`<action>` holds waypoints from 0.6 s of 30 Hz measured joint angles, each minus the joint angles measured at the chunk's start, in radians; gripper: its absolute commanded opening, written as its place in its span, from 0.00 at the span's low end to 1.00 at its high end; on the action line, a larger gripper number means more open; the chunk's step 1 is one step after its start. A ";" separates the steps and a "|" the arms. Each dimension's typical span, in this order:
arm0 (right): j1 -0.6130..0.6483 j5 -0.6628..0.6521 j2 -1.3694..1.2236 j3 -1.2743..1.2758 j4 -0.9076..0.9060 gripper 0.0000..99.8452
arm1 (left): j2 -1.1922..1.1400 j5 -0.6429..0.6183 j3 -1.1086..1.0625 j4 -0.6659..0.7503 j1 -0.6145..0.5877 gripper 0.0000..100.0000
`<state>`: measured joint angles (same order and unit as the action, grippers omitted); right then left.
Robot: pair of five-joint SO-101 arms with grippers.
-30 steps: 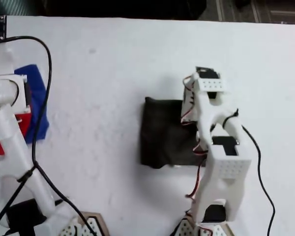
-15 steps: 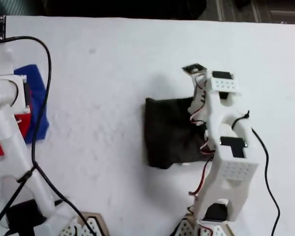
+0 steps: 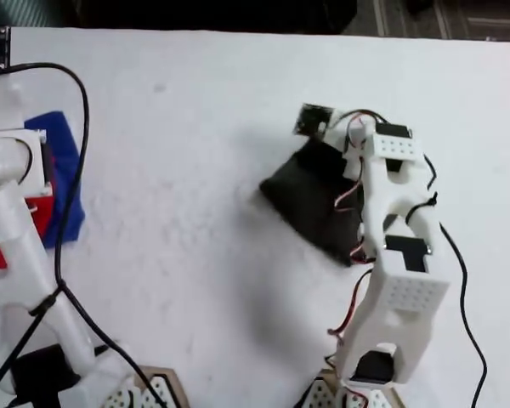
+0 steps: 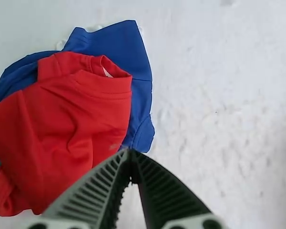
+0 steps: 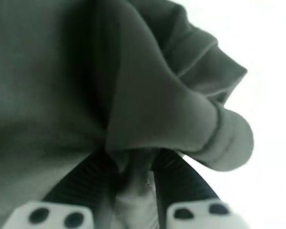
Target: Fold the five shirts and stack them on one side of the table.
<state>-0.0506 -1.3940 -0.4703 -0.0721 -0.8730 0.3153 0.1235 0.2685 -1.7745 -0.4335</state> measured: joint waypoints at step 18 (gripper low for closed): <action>0.038 0.690 0.293 0.000 -0.112 0.28 | 0.000 0.000 0.000 0.000 0.000 0.02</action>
<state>-0.0123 -0.7035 -0.1772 -0.0721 -0.9851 0.3153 0.1235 0.2685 -1.7745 -0.4335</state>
